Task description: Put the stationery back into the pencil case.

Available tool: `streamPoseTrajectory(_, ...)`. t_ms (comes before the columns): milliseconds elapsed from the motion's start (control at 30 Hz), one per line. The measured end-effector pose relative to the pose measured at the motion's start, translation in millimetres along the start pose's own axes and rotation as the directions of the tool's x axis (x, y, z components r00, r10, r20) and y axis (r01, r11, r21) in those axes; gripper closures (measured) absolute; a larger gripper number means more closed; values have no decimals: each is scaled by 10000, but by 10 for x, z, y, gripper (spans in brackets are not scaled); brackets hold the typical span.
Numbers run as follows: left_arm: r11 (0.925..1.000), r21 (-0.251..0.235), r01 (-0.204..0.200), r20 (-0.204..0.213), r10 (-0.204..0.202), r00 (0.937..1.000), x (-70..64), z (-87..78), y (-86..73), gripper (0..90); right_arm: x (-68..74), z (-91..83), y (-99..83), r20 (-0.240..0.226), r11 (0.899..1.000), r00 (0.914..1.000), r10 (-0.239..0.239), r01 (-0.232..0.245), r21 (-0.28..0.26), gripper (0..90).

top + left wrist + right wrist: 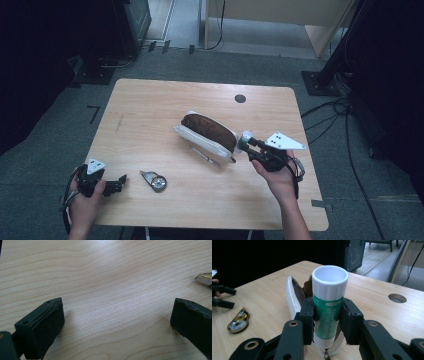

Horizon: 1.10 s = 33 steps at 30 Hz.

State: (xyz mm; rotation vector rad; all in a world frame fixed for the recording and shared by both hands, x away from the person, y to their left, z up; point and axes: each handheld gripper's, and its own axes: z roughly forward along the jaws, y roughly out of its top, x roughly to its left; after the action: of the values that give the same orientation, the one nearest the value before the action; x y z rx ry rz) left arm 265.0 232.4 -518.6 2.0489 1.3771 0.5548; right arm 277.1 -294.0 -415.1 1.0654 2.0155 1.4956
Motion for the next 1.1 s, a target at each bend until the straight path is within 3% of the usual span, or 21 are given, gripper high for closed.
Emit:
streamPoseTrajectory(400, 10000, 11, -39, 25, 39, 10000, -1, -1, 0, 0, -22, 469, 45, -46, 9996, 10000, 41, -39, 289, 662)
streamPoseTrajectory(767, 10000, 6, -52, 39, 51, 10000, -2, 0, 0, 0, -46, 693, -44, -247, 9972, 9996, 145, -126, 733, 663)
streamPoseTrajectory(1100, 10000, 7, -52, 40, 52, 10000, -2, 0, 0, 0, -105, 856, -185, -340, 9872, 9992, 185, -128, 1588, 663)
